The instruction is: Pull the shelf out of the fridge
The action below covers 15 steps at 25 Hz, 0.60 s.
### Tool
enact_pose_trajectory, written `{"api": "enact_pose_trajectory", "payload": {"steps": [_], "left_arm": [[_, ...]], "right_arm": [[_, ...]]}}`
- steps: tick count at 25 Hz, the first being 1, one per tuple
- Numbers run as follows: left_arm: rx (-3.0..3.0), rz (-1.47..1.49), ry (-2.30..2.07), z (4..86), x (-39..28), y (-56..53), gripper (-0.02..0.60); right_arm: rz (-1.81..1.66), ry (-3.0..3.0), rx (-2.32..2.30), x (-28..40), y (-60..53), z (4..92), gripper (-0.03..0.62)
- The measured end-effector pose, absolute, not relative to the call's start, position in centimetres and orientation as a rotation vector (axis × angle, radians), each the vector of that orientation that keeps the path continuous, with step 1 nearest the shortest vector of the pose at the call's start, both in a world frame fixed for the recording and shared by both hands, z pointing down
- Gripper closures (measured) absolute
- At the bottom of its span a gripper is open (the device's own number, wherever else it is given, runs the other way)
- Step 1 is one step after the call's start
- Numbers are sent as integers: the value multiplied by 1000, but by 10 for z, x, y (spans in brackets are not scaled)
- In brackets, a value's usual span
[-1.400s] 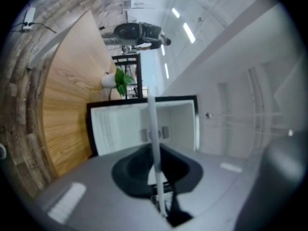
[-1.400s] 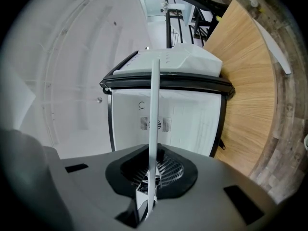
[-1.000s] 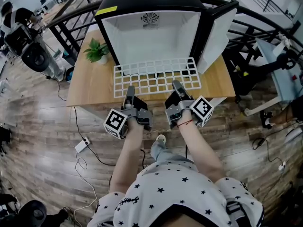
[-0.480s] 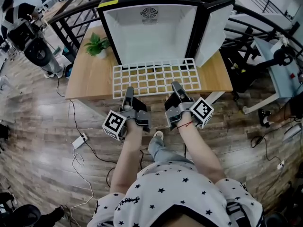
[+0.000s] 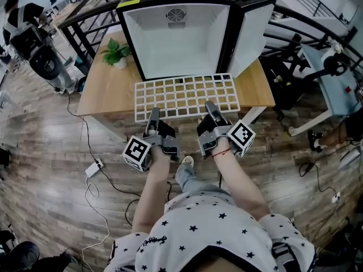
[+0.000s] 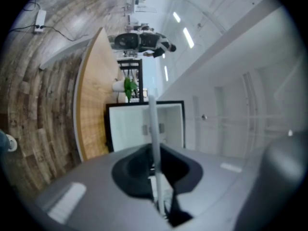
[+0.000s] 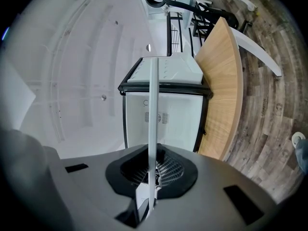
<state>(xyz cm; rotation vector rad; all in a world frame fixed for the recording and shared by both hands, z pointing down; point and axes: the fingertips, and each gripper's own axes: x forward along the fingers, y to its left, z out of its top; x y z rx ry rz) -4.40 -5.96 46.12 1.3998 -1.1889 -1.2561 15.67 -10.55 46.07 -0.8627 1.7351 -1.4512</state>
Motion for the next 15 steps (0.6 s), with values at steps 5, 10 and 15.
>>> {"api": "enact_pose_trajectory", "payload": {"steps": [5,10,15], "left_arm": [[1411,-1244,-1189,460,-44,-59,549],[1411,-1246,-1182,460,-44,-60,549],[1404,-1248,-1183,460,-44,-59,549]], "right_arm": [[-1457,1728,-865,157,-104,461,556],[-1451,1735,-868,157,-104,460,556],[-1453,1758,-875,156,-104,459,556]]}}
